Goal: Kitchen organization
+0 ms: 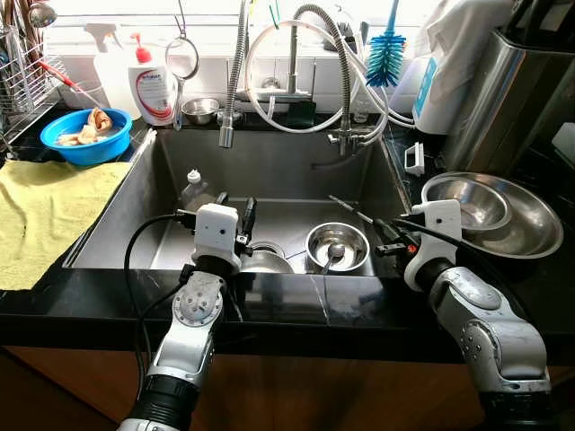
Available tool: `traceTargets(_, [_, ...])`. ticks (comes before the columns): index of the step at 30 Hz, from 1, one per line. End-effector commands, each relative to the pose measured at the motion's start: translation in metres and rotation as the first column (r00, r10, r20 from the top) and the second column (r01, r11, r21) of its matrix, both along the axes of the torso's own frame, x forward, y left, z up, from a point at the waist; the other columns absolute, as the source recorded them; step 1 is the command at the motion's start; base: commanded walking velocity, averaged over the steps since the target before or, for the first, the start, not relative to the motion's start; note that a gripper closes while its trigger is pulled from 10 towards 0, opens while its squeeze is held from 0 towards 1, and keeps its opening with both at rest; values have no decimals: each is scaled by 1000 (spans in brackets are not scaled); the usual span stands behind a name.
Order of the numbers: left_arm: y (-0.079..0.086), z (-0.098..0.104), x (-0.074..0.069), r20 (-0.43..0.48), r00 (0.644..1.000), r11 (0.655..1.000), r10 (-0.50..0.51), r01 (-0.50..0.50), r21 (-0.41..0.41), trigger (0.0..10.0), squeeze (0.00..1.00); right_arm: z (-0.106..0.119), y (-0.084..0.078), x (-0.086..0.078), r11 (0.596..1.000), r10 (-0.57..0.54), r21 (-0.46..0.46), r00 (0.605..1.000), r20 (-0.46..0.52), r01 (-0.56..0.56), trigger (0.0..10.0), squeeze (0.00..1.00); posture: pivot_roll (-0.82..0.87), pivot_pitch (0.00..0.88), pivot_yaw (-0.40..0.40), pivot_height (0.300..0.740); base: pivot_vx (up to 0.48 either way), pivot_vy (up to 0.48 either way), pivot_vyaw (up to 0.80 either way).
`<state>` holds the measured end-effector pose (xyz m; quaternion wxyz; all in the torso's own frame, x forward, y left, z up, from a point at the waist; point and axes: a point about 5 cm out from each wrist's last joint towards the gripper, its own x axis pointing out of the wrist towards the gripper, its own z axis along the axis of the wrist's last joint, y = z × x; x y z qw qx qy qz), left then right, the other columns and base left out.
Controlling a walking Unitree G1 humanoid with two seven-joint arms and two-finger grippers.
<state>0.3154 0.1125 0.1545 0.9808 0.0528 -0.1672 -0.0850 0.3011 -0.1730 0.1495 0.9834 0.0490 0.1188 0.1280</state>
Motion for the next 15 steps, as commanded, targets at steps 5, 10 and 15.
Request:
traceTargets(5, [0,-3,1,-9,1000,1000,-1,2,12,10000,0,8,-5,2,999,-32,16,999,43,32,10000,1000,-151,0,-16,740,0,0,0])
traceTargets(10, [2,-4,0,-9,1000,1000,9,-8,9,10000,0,9,-4,3,999,-32,15,998,48,32,10000,1000,-152,0,-17,740,0,0,0])
traceTargets(15, [2,-5,0,-6,1000,1000,8,-8,9,10000,0,4,-5,1,999,-51,21,998,39,50,10000,1000,-146,0,-22,740,0,0,0])
